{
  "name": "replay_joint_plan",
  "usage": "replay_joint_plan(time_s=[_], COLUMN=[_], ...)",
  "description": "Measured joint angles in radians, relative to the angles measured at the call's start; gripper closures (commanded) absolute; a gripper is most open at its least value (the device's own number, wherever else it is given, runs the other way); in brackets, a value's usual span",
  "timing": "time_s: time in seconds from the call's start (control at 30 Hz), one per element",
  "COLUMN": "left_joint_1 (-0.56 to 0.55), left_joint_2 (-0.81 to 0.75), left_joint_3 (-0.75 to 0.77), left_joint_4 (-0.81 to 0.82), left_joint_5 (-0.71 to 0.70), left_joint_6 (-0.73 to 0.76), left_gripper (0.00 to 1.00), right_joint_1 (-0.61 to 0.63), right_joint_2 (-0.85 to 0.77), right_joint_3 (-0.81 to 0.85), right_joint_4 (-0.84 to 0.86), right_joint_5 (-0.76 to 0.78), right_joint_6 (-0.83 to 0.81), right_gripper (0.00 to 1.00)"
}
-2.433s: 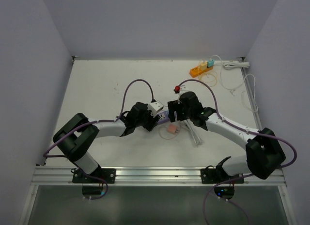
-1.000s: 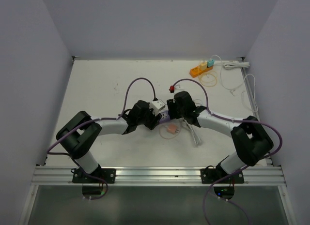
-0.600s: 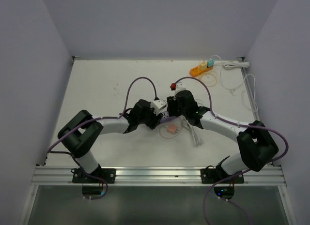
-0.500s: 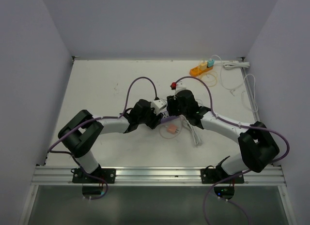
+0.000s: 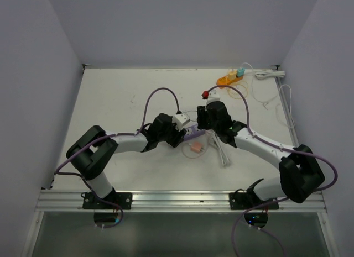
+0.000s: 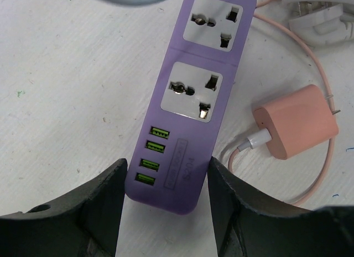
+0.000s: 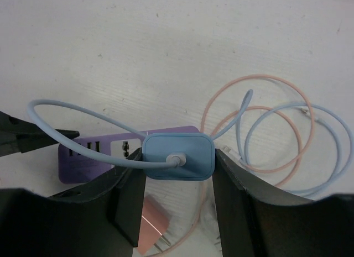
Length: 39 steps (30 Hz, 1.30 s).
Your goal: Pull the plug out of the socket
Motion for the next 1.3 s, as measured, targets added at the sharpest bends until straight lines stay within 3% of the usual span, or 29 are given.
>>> replay_joint_plan(time_s=[0.33,0.53,0.73,1.03,1.17,1.3], left_joint_1=[-0.002,0.015,0.029,0.032,0.032,0.032], left_joint_2=[-0.009,-0.026,-0.034,-0.045,-0.052,-0.064], left_joint_3=[0.0,-0.009,-0.01,-0.01,-0.01,-0.01], left_joint_4=[-0.015,-0.031,-0.048,-0.071,-0.083,-0.108], left_joint_5=[-0.043,-0.054,-0.064,-0.066,-0.066,-0.071], left_joint_6=[-0.037,-0.08,-0.126,-0.167,-0.183,-0.202], left_gripper=[0.85,0.85,0.79,0.61,0.44,0.35], right_joint_1=[-0.04,-0.042,-0.074,-0.085,-0.087,-0.088], right_joint_2=[-0.123,-0.166,-0.174,-0.097,-0.036,0.028], right_joint_3=[0.0,0.004,0.004,0.059,0.098,0.119], right_joint_4=[-0.181,-0.375,-0.552,-0.669,-0.681,-0.706], right_joint_5=[0.062,0.055,0.011,-0.06,-0.073,-0.134], right_joint_6=[0.024,0.043,0.049,0.05,0.049,0.054], right_gripper=[1.0,1.0,0.99,0.9,0.82,0.85])
